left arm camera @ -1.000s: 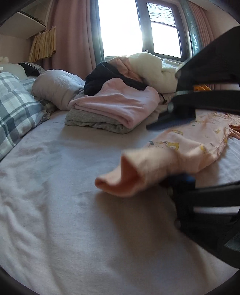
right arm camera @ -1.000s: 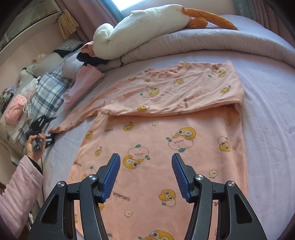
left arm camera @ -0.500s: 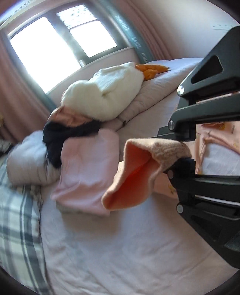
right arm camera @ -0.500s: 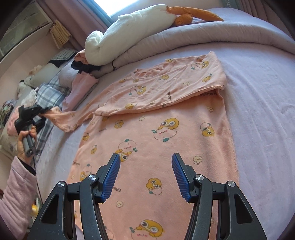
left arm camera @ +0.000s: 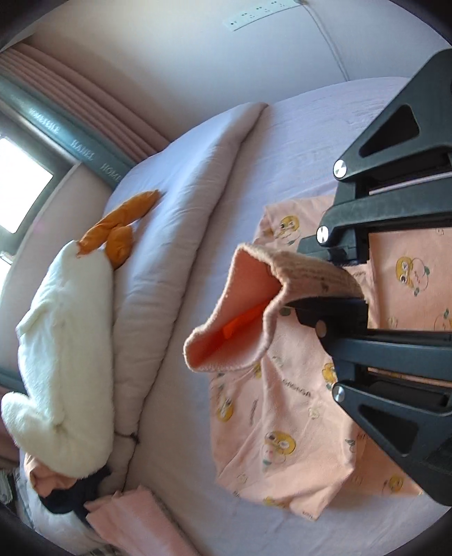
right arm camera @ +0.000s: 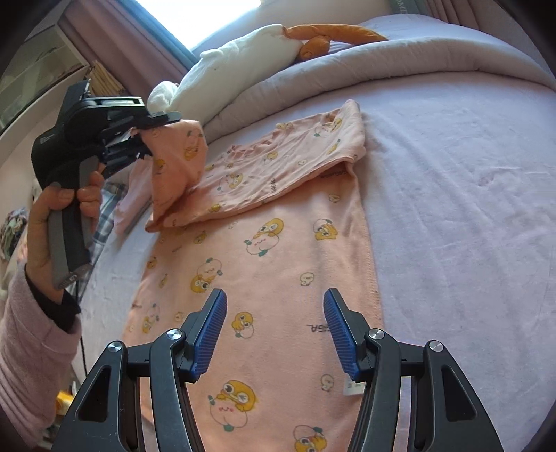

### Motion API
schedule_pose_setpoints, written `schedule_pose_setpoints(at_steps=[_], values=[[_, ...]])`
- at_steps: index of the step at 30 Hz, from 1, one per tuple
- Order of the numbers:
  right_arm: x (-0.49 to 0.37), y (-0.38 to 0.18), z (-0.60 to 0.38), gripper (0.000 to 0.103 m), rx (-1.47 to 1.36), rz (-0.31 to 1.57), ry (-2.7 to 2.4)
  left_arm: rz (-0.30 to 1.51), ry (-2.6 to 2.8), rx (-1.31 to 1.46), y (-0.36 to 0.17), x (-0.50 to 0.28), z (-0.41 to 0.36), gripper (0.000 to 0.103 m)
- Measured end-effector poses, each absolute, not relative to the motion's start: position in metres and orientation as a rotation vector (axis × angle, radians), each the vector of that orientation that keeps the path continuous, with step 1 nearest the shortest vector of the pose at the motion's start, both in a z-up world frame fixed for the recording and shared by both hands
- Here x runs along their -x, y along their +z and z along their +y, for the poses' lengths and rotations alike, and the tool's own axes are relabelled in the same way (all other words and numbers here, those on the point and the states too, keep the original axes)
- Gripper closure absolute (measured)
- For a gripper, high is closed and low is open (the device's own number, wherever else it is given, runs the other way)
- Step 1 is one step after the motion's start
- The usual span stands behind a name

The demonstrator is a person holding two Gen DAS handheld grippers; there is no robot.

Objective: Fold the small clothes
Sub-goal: 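Lay the held sleeve across the shirt body with the left gripper and release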

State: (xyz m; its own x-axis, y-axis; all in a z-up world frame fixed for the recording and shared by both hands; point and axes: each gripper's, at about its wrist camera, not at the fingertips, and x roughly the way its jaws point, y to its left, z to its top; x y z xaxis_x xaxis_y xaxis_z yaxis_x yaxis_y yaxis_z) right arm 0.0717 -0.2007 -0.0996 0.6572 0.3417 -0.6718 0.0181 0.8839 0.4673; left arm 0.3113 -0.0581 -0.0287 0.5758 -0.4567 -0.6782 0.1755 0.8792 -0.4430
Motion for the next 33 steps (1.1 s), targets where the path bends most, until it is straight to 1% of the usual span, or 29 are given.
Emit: schedule_pose_setpoints(at_steps=[1, 2, 3, 4, 5, 6, 7, 8, 10, 13, 18, 21, 26, 30, 32, 33], values=[[-0.070, -0.101, -0.204, 0.045, -0.469, 0.839, 0.183, 0.913, -0.395, 0.322, -0.037, -0.313, -0.074, 0.088], [-0.069, -0.102, -0.208, 0.045, -0.475, 0.840, 0.175, 0.947, -0.413, 0.277, -0.046, -0.314, -0.092, 0.078], [-0.068, -0.103, -0.211, 0.045, -0.483, 0.843, 0.166, 0.972, -0.412, 0.239, -0.056, -0.314, -0.104, 0.063], [-0.066, -0.105, -0.214, 0.045, -0.491, 0.846, 0.161, 0.989, -0.411, 0.217, -0.065, -0.314, -0.114, 0.053], [-0.066, -0.106, -0.217, 0.045, -0.497, 0.848, 0.157, 1.011, -0.424, 0.204, -0.073, -0.312, -0.124, 0.035], [-0.065, -0.106, -0.219, 0.045, -0.500, 0.847, 0.154, 1.022, -0.439, 0.198, -0.078, -0.312, -0.130, 0.030], [-0.064, -0.106, -0.220, 0.045, -0.500, 0.846, 0.153, 1.027, -0.453, 0.193, -0.082, -0.309, -0.134, 0.028], [-0.063, -0.105, -0.221, 0.045, -0.500, 0.844, 0.152, 1.040, -0.471, 0.177, -0.085, -0.308, -0.138, 0.024], [-0.063, -0.105, -0.222, 0.045, -0.501, 0.839, 0.147, 1.051, -0.502, 0.137, -0.085, -0.301, -0.142, 0.022], [-0.067, -0.103, -0.221, 0.045, -0.511, 0.832, 0.156, 0.997, -0.523, 0.115, -0.074, -0.282, -0.125, 0.022], [-0.091, -0.104, -0.213, 0.045, -0.531, 0.837, 0.186, 0.910, -0.456, 0.204, -0.063, -0.252, -0.044, 0.017], [-0.112, -0.101, -0.211, 0.045, -0.566, 0.818, 0.210, 0.905, -0.344, 0.211, -0.071, -0.237, 0.008, 0.016], [-0.159, -0.088, -0.207, 0.045, -0.567, 0.779, 0.214, 0.950, -0.209, 0.277, -0.094, -0.206, 0.081, 0.016], [-0.200, -0.099, -0.208, 0.045, -0.539, 0.828, 0.163, 0.974, -0.161, 0.359, -0.107, -0.184, 0.117, 0.016], [-0.212, -0.110, -0.206, 0.046, -0.468, 0.875, 0.082, 0.983, -0.142, 0.381, -0.111, -0.175, 0.130, 0.016], [-0.217, -0.116, -0.205, 0.047, -0.442, 0.897, 0.047, 0.986, -0.136, 0.389, -0.112, -0.171, 0.134, 0.016]])
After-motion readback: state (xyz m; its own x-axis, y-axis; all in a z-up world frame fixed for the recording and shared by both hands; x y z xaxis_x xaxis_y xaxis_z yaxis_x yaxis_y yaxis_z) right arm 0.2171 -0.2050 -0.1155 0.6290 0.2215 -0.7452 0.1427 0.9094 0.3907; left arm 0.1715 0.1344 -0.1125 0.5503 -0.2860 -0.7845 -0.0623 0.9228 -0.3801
